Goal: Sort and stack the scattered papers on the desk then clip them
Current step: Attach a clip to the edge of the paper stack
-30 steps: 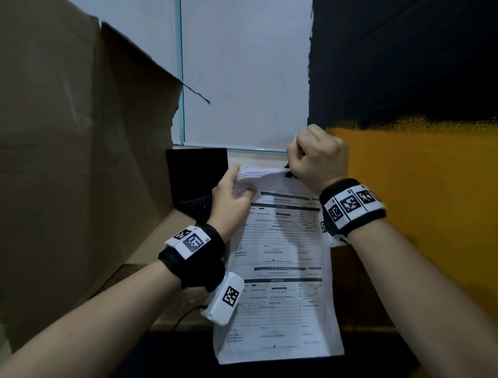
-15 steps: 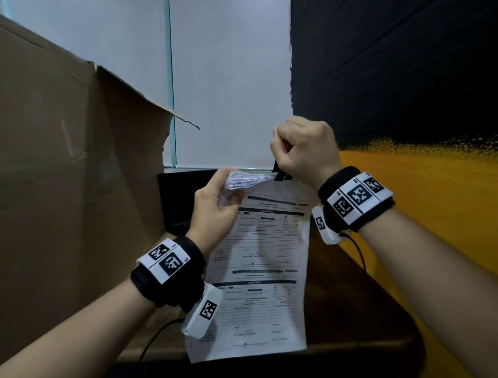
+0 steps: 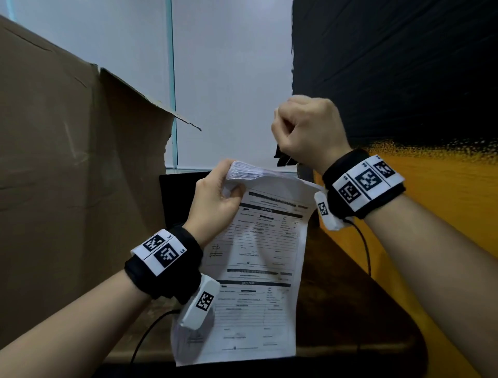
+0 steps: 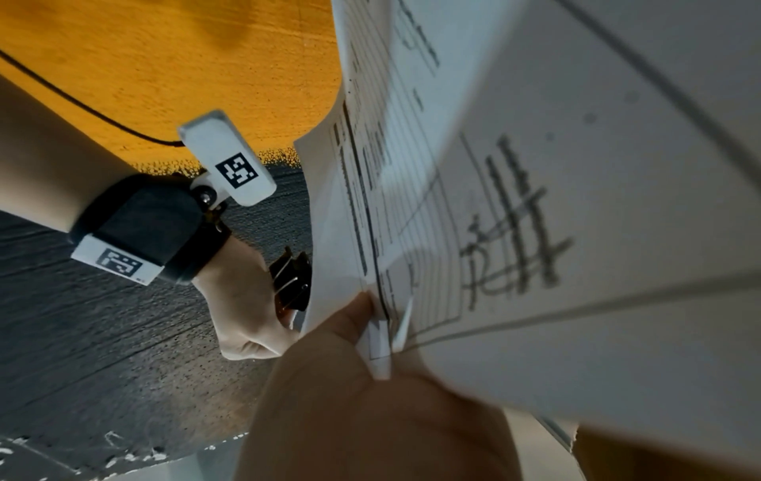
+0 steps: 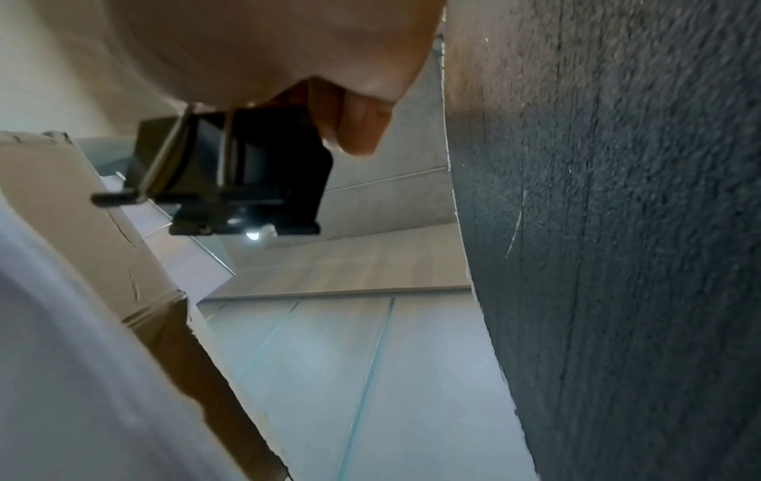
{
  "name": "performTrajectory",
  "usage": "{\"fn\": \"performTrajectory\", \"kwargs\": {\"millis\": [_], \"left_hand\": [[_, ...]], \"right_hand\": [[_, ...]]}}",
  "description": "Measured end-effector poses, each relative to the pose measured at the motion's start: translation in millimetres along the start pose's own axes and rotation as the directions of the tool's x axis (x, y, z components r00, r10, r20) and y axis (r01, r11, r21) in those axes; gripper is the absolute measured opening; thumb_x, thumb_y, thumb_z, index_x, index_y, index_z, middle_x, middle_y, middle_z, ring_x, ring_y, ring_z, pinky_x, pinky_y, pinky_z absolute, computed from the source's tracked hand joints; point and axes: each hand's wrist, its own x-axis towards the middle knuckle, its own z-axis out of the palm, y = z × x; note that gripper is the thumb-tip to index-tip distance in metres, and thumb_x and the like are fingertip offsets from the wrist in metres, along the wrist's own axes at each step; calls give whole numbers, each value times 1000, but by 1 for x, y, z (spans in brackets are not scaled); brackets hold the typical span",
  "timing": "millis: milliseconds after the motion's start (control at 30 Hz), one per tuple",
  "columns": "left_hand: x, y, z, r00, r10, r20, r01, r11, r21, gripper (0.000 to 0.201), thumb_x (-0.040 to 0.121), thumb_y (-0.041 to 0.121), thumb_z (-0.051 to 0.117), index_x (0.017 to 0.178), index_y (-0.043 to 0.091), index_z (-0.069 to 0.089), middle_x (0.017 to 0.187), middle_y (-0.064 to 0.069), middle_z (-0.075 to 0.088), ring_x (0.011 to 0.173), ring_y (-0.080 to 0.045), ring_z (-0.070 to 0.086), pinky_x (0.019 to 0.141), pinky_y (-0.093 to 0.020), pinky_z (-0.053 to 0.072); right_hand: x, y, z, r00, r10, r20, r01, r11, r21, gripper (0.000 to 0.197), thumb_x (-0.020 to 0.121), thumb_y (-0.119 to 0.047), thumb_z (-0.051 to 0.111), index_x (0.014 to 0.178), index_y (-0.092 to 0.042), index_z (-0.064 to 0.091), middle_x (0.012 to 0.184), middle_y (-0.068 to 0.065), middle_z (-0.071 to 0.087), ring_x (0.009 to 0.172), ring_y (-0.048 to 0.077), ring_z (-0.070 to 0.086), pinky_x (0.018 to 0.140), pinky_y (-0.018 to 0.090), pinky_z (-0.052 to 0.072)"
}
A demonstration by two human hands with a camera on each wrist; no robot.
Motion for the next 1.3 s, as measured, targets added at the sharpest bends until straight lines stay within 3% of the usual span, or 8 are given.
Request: {"fn": "performTrajectory", "kwargs": {"millis": [133,300,467,667,800,967,1167,1300], "left_hand": [[2,1,-5,999,-36,-36,36,999,2,30,83,-2,62,107,15,62,92,19,64,87,11,60,81,-10,47],[4,9,-4,992,-101,-71,97,994,-54,31,77,7,60,106,16,62,94,14,67,91,-3,63,85,-21,51],[12,17,-6,992,-94,-86,91,995,-32,31,80,-2,60,106,15,62,93,12,66,88,-2,62,83,-21,51],[12,25,-10,999,-39,-1,39,999,-24,27,81,-3,59,103,13,61,92,6,67,86,-2,61,80,-21,49],[14,29,-10,1000,-9,11,9,999,-36,28,82,-5,60,103,14,60,89,14,64,83,7,58,76,-10,45],[15,30,-12,996,-80,-44,72,986,-149,35,81,-5,63,101,23,58,93,13,66,87,2,63,79,-15,50],[18,28,-13,987,-153,-44,141,967,-212,33,81,-4,64,105,17,57,95,6,67,88,-6,64,82,-24,53],[23,25,-13,983,-184,-2,179,959,-219,34,81,-1,66,109,16,55,102,-3,67,95,-16,65,84,-32,55]], "right_hand": [[-7,-1,3,1000,10,16,-9,999,-39,34,78,-12,55,54,-19,32,52,0,32,40,22,30,41,24,24],[-13,-2,5,998,55,5,-54,995,-86,33,78,-12,54,52,-15,34,54,-3,27,41,18,24,44,23,19],[-7,-5,7,999,43,-6,-44,991,-128,31,77,-11,55,50,-12,39,51,2,32,39,19,22,43,22,18],[3,-8,1,993,14,113,-19,999,44,35,78,-11,55,54,-18,30,52,-6,29,44,18,27,46,24,22],[3,-9,5,948,203,244,-247,956,162,39,84,-15,53,52,-15,31,48,-8,26,47,17,31,49,28,25],[-2,-8,11,885,387,261,-444,869,218,47,88,-16,52,49,-17,26,44,-6,25,46,13,27,49,28,24],[4,-9,9,844,411,345,-488,855,174,44,88,-19,49,49,-14,29,45,-3,26,45,14,26,50,28,24],[6,-4,-2,769,417,484,-526,843,109,41,90,-43,51,58,-18,43,54,-5,43,53,13,40,55,32,34]]}}
